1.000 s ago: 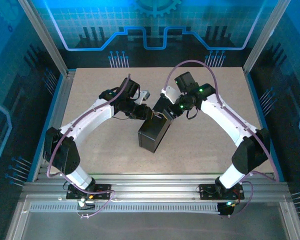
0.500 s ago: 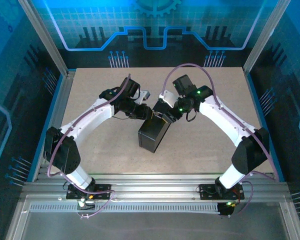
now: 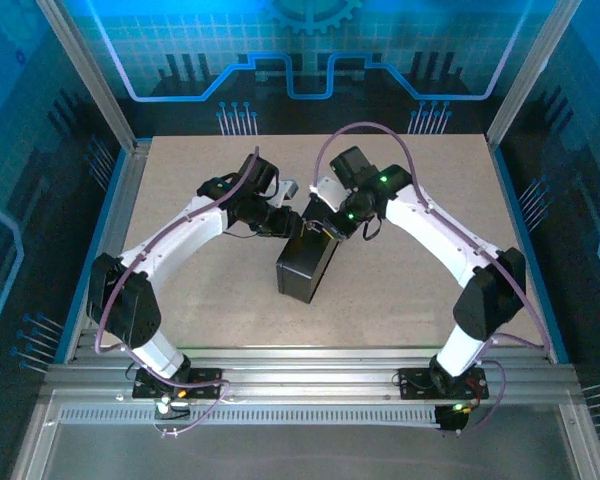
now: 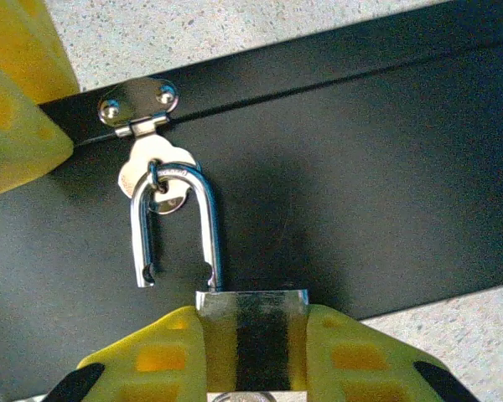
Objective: Unlock the padlock with the key
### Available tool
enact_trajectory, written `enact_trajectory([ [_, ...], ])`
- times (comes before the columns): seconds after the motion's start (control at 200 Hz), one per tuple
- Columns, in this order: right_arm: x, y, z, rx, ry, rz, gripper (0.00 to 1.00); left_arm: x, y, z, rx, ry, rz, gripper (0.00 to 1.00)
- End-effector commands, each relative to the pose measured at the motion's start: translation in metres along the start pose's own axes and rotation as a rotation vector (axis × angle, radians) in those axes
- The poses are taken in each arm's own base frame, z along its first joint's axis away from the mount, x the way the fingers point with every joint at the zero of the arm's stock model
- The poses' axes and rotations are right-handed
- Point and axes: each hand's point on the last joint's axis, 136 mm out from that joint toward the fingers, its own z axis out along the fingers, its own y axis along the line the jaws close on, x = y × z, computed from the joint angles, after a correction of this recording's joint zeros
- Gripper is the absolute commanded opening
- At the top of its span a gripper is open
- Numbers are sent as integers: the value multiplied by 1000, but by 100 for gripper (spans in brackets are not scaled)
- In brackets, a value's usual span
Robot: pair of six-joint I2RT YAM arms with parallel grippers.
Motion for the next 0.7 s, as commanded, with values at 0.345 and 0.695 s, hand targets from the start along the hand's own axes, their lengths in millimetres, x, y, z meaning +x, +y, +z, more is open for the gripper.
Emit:
enact_trajectory([
  [0.345, -15, -6, -2, 59, 4, 539, 0, -4, -3, 3, 11, -9, -26, 30],
  [0.695, -46, -10, -3, 76, -121, 724, 0, -2, -14, 6, 55, 5, -14, 29],
])
